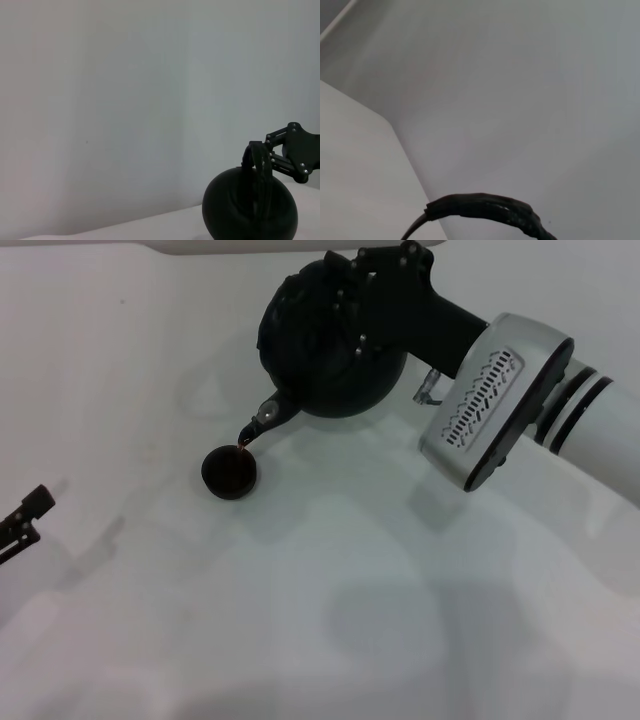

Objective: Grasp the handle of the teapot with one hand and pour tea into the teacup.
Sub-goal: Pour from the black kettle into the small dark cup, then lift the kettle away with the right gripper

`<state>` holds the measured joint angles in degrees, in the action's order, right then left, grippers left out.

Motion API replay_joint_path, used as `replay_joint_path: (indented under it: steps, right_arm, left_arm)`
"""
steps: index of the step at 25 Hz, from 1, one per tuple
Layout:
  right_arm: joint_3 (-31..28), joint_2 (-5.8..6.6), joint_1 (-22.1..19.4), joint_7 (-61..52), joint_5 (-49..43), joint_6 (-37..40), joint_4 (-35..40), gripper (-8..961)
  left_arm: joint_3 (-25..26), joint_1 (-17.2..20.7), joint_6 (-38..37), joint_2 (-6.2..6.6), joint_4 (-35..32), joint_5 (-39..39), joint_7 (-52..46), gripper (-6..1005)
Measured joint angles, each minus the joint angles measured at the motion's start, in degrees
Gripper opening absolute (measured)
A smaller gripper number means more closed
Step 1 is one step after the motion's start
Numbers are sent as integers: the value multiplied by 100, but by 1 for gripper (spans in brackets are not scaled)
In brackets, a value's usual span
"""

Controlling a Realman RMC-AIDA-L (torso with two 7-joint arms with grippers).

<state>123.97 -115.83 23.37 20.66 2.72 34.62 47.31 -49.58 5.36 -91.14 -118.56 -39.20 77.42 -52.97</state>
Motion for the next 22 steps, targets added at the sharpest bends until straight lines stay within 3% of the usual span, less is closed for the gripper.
replay_joint_path:
  steps: [22]
  right_arm:
    - [22, 27, 8, -460, 11, 39, -56, 101]
  left_arm:
    - [2, -25, 22, 0, 7, 1, 16, 885]
